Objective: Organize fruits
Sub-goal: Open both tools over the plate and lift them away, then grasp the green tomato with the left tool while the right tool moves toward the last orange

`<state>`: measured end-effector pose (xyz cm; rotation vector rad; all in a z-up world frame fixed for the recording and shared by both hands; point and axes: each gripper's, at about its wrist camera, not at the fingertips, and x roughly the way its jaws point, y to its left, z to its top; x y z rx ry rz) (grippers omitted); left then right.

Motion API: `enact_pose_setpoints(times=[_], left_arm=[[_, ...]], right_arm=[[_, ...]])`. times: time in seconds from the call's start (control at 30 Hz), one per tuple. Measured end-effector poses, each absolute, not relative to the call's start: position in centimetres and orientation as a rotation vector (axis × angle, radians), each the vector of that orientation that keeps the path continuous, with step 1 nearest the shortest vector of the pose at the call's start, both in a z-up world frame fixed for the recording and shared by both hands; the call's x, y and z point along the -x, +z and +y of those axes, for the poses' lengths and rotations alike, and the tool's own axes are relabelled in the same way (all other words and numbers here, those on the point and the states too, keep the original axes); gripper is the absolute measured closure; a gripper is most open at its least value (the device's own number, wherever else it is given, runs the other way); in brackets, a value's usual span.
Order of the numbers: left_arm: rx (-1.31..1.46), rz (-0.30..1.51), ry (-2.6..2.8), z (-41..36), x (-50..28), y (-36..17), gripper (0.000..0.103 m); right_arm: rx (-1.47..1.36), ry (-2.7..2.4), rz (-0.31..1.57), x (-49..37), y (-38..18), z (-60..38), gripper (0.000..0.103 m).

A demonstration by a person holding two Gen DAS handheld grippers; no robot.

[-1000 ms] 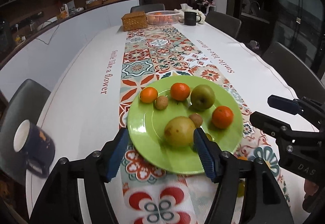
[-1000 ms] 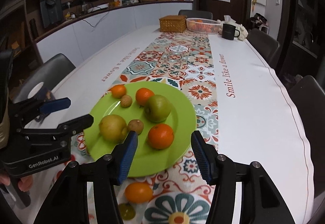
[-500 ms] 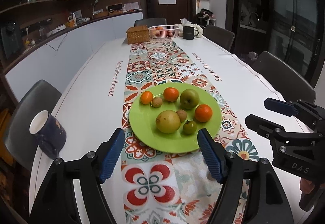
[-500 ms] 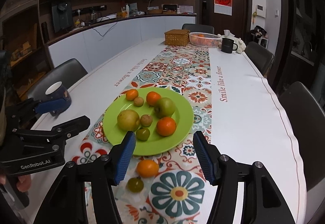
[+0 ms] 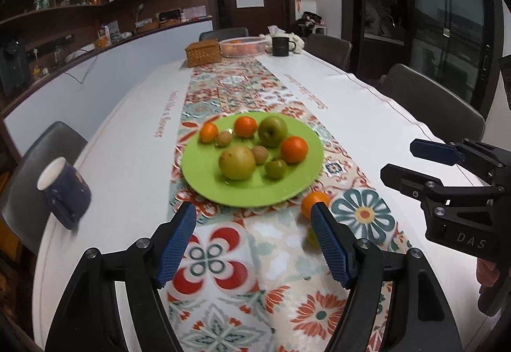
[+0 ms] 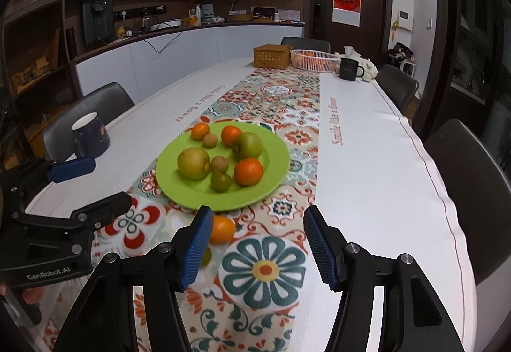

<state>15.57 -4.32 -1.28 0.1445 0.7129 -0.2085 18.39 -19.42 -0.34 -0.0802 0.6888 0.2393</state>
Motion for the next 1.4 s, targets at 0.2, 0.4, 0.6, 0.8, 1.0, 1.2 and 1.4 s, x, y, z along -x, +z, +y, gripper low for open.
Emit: enact_pose_setpoints(times=[0.2,0.4,0.6,0.8,1.0,1.2,1.4], left_arm=[[-0.149,0.772,-0.256,-6.0,-16.0,-3.4,0.03],[-0.148,0.847,-0.31,-7.7,-16.8,-5.6,0.031],[-0.134,0.917,-0.341,-8.6,-18.3,-7.1,0.04],[-0.135,0.957,-0.359,-9.5,-19.4,-8.2,0.052],[-0.113,0.976,-0.388,-10.0,-19.8,-8.5,0.068],[-0.11,0.982,-0.399,-10.0,-19.9,-8.6,0.074],[-0.102,0.965,-0.363,-8.8,-19.3,-7.9,0.074]], right_arm=[[0.087,0.22,0.718,-17.4,-1.9,-20.5,0.043],[0.071,0.202,0.749,-17.3,-3.1,-21.4,0.043],[0.058,0.185,0.788,-17.4,-4.7,-22.0,0.043],[0.043,0.177,0.821,-17.7,-5.9,-22.4,0.043],[0.026,0.174,0.836,-17.9,-6.2,-22.7,0.043],[0.021,0.174,0.842,-17.9,-6.2,-22.6,0.043],[0.017,0.188,0.848,-18.1,-6.1,-22.1,0.043]])
